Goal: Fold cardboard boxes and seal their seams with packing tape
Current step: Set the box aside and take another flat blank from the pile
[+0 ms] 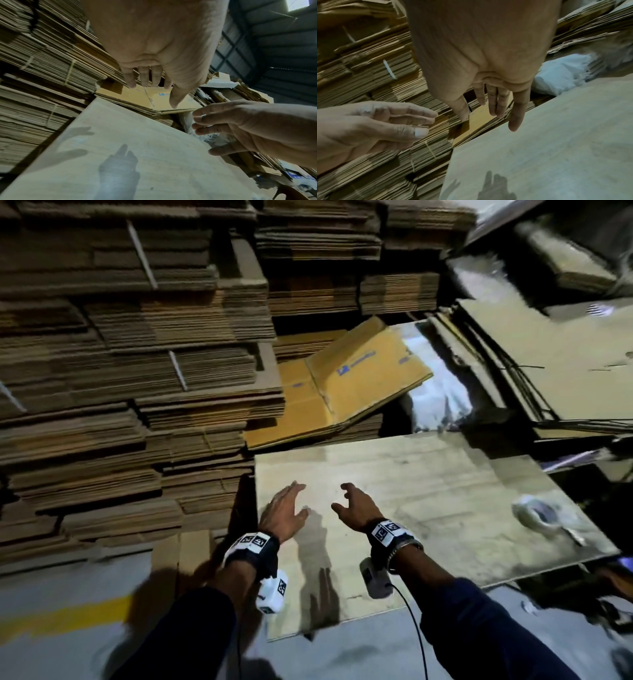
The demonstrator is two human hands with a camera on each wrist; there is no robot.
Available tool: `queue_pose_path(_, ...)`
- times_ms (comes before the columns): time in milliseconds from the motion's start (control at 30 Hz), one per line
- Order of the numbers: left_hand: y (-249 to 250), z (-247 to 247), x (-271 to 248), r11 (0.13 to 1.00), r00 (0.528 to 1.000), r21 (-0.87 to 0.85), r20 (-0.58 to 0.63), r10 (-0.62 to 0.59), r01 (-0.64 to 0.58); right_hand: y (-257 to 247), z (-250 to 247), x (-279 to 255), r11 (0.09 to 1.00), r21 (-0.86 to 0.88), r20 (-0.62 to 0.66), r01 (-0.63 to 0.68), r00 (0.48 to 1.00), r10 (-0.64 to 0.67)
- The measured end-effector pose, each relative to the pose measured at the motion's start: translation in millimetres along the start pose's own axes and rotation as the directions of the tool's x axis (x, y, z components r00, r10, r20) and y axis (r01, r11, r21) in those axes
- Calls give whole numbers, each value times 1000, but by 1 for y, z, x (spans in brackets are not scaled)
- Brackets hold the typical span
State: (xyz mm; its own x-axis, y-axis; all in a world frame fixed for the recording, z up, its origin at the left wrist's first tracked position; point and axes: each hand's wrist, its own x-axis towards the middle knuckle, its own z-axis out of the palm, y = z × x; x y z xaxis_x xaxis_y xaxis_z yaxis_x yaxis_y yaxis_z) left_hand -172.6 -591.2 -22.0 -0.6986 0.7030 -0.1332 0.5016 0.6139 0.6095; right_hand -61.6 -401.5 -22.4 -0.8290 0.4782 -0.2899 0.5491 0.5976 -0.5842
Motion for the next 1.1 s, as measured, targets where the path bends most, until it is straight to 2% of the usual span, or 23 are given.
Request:
queue_pose_path(233,88,57,57,998,996,-1,67,61,-61,99,-76,17,996,33,-58,-79,995,80)
queue_pose_path(467,158,118,138,993,986,-4,119,116,-117,186,-143,53,990,37,-72,-135,988,137)
queue_pose_path(667,235,174,215,989,974,-26,172,151,-148,271,-232,86,980,27,-114,-197,973,199)
queue_pose_path(733,260,190,237,981,963,-19,190,192,-192,293,-263,97,982,7,-134,-191,973,191)
queue_pose_path(867,321,222,276,967,951,-56,174,254,-248,346,-329,111,969,6,-230,-247,943,242)
queue_pose_path(1000,370,253,308,949,934,-58,168,316,-310,401,-370,132,970,-25,-229,-241,946,229)
queue_pose_path(1100,414,282,327,945,935,-62,140,326,-321,439,-405,148,964,-127,-254,-234,947,197)
